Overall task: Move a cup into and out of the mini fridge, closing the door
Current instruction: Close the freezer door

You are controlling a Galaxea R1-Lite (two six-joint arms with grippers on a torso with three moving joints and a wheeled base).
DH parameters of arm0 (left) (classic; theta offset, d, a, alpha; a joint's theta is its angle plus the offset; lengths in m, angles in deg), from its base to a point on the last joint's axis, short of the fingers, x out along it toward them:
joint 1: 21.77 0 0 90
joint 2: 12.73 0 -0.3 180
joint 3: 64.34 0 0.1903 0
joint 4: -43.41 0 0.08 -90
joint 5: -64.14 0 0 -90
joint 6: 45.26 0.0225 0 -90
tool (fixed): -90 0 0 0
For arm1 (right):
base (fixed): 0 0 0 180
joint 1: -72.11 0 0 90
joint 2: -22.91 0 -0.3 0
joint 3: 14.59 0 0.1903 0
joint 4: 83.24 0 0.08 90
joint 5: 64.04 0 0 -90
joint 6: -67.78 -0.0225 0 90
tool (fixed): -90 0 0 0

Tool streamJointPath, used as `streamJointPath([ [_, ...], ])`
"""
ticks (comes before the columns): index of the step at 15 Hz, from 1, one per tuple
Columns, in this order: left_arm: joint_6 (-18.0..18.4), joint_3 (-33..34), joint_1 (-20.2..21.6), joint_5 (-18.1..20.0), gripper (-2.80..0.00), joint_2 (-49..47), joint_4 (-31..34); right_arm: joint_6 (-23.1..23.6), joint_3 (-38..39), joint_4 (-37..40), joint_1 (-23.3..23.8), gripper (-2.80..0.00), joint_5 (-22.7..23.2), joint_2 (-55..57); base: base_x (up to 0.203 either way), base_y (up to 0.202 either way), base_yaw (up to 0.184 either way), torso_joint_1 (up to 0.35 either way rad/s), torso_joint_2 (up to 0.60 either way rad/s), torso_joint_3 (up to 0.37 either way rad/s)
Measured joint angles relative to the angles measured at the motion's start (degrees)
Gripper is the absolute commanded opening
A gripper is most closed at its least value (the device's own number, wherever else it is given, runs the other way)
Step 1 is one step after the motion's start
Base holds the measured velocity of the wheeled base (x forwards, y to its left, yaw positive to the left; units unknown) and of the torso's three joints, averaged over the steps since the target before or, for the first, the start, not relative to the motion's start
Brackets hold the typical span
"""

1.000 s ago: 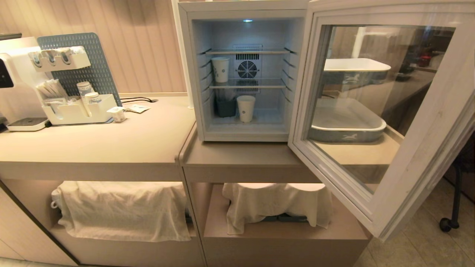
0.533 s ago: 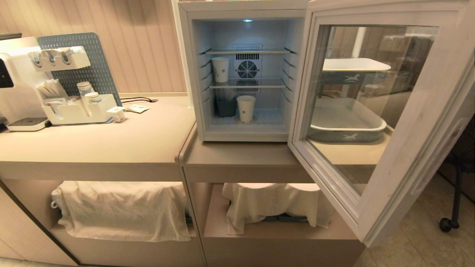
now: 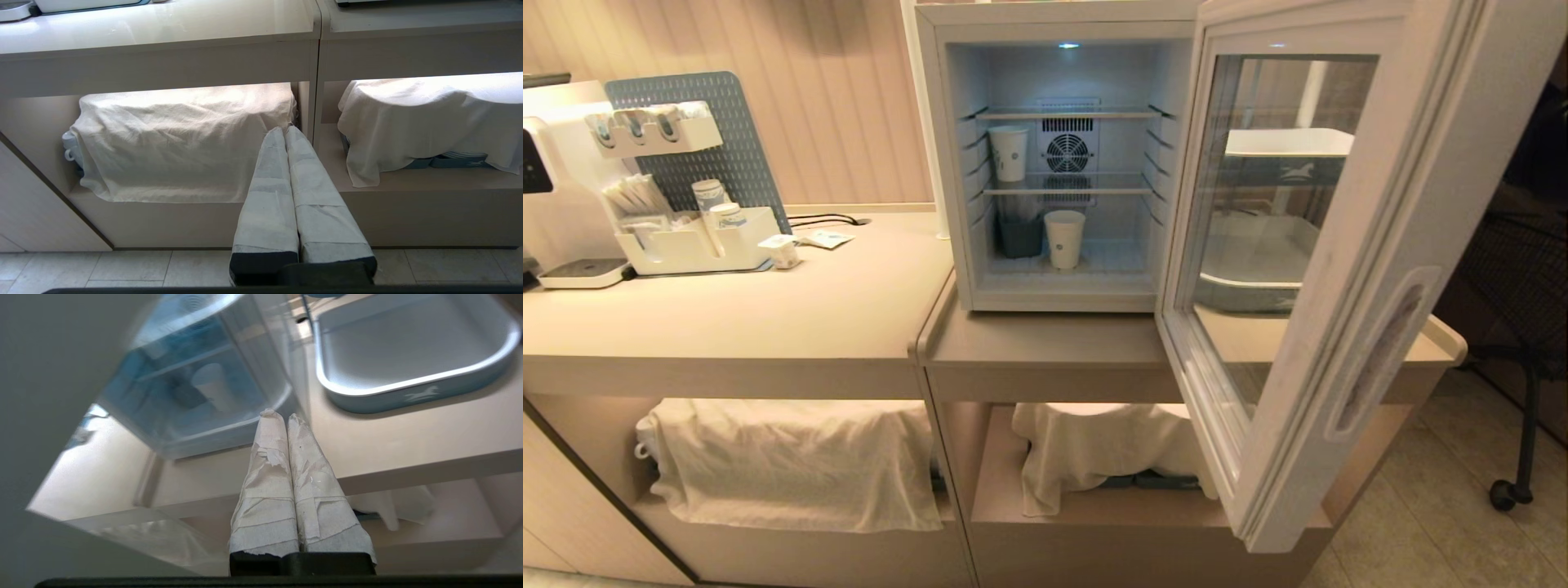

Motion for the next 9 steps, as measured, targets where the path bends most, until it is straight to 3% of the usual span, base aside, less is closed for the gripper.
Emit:
streamJointPath([
  [5,0.0,0.0,0.0,0.0,-2.8,0.0,0.0,-5.7,-3.0,0.0,-5.4,-2.8,0.1,-0.3,0.0,0.0,0.0,0.0,0.0,0.0],
  [7,0.0,0.0,0.0,0.0,-2.8,0.0,0.0,-10.4,-5.9,0.0,-7.8,-2.8,1.7,0.0,0.0,0.0,0.0,0.0,0.0,0.0],
  [9,0.0,0.0,0.0,0.0,-2.8,0.0,0.0,-12.4,-8.5,0.0,-9.1,-2.8,3.5,1.1,0.0,0.0,0.0,0.0,0.0,0.0],
])
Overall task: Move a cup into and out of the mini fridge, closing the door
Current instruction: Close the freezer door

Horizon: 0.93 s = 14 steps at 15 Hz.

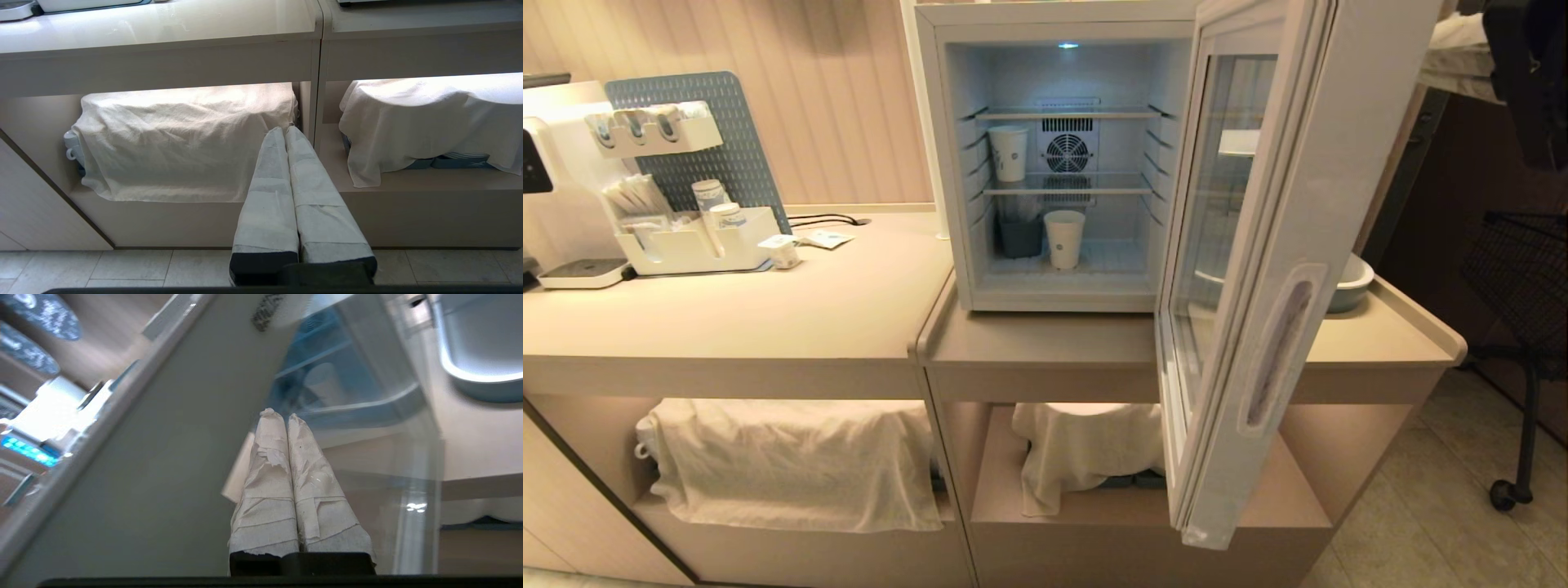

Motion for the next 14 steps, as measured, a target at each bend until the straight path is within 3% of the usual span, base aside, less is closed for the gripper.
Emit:
streamJointPath([
  [4,0.0,0.0,-0.1,0.0,-2.8,0.0,0.0,-0.7,-3.0,0.0,-3.0,-2.8,4.4,3.3,0.0,0.0,0.0,0.0,0.0,0.0],
  [7,0.0,0.0,0.0,0.0,-2.8,0.0,0.0,-0.6,-3.9,-0.4,-5.3,-2.8,4.4,6.0,0.0,0.0,0.0,0.0,0.0,0.0],
  [11,0.0,0.0,0.0,0.0,-2.8,0.0,0.0,-0.1,-5.0,-8.4,-6.1,-2.8,4.4,11.5,0.0,0.0,0.0,0.0,0.0,0.0],
  [14,0.0,0.0,0.0,0.0,-2.8,0.0,0.0,0.6,-10.0,-11.2,-6.2,-2.8,4.1,18.6,0.0,0.0,0.0,0.0,0.0,0.0],
])
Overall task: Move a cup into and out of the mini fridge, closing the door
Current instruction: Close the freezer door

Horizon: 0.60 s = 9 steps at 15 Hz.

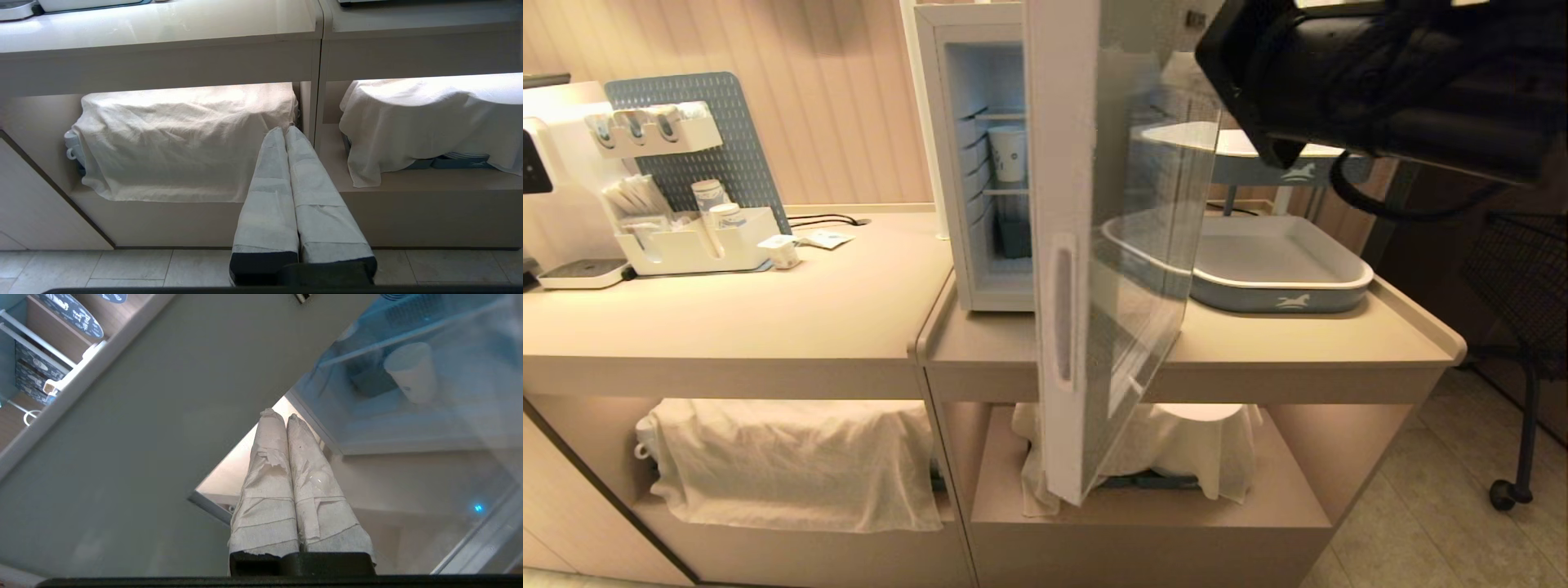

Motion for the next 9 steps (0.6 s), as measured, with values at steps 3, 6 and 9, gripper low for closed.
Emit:
streamJointPath([
  [3,0.0,0.0,0.0,0.0,-2.8,0.0,0.0,3.7,-9.9,-1.0,0.1,-2.8,-0.7,9.5,0.0,0.0,0.0,0.0,0.0,0.0],
  [6,0.0,0.0,0.0,0.0,-2.8,0.0,0.0,12.4,-17.3,-4.3,0.9,-2.8,-1.3,19.0,0.0,0.0,0.0,0.0,0.0,0.0],
  [9,0.0,0.0,0.0,0.0,-2.8,0.0,0.0,24.2,-19.0,-10.4,2.7,-2.8,-2.3,26.5,0.0,0.0,0.0,0.0,0.0,0.0],
])
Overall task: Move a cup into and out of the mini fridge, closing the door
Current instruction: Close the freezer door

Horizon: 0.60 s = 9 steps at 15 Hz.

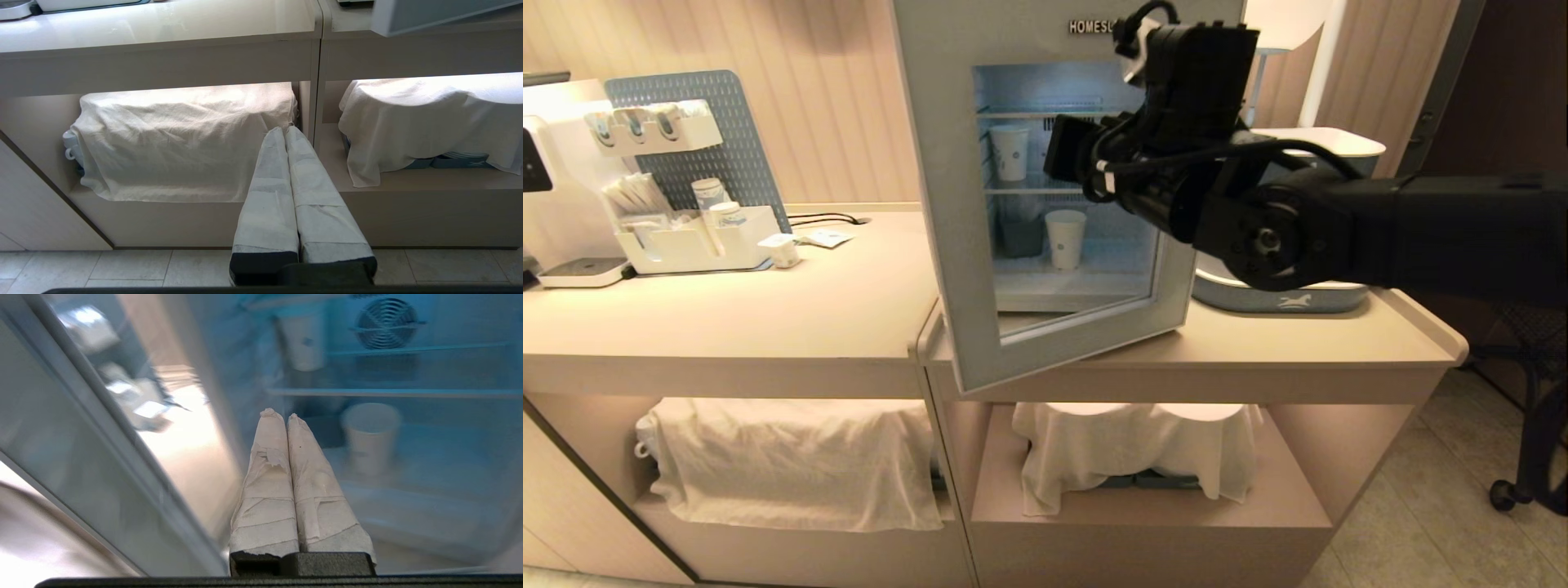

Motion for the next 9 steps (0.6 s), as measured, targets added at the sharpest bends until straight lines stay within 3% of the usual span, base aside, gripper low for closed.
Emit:
streamJointPath([
  [2,0.0,0.0,0.0,0.0,-2.8,0.0,0.0,6.6,-0.2,-2.4,1.7,-2.8,-2.3,3.7,0.0,0.0,0.0,0.0,0.0,0.0],
  [4,0.0,0.0,0.0,0.0,-2.8,0.0,0.0,9.9,-0.3,-4.0,3.2,-2.8,-5.8,6.5,0.0,0.0,0.0,0.0,0.0,0.0],
  [9,0.0,0.0,0.0,0.0,-2.8,0.0,0.0,10.7,0.3,-4.0,4.3,-2.8,-6.3,8.0,0.0,0.0,0.0,0.0,0.0,0.0],
])
